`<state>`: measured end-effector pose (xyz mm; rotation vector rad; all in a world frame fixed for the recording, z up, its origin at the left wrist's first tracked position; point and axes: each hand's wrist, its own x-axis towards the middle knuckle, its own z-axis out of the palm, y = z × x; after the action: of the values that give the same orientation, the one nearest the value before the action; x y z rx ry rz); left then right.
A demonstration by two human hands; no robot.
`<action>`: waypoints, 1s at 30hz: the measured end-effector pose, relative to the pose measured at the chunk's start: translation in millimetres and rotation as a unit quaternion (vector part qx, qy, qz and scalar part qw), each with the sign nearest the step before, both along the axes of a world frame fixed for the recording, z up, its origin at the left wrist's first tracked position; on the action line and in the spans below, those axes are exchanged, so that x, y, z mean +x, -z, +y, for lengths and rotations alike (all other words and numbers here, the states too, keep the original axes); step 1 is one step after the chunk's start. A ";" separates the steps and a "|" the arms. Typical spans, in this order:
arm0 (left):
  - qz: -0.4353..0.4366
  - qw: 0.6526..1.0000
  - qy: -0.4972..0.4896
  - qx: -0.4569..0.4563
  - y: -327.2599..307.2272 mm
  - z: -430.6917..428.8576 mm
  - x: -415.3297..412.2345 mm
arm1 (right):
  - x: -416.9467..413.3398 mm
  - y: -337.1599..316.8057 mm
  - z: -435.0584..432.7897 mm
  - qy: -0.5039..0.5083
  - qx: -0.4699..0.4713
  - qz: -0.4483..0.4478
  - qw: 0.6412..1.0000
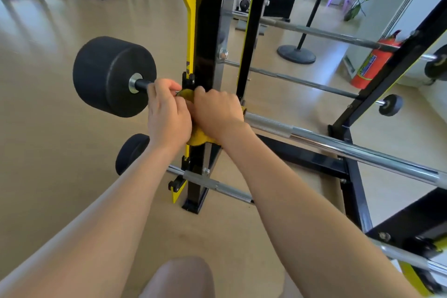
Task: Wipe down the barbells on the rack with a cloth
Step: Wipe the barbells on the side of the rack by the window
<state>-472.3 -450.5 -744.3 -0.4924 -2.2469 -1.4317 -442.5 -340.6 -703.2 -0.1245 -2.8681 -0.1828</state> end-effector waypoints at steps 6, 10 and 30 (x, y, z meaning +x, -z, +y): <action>0.013 0.999 -0.036 0.007 1.7 5.9 3.5 | 112.5 9.9 87.9 0.111 0.009 0.049 0.993; -0.017 0.999 -0.026 0.024 -1.4 4.9 3.2 | 105.7 -2.5 78.6 0.234 -0.041 0.042 0.970; -0.221 0.962 -0.008 0.163 -9.7 3.8 12.6 | 25.9 -14.8 11.0 -0.042 -0.120 0.161 0.979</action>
<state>-459.7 -446.7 -734.6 -0.0453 -2.2511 -2.0136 -416.6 -329.6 -688.4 -0.0713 -2.5550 0.1845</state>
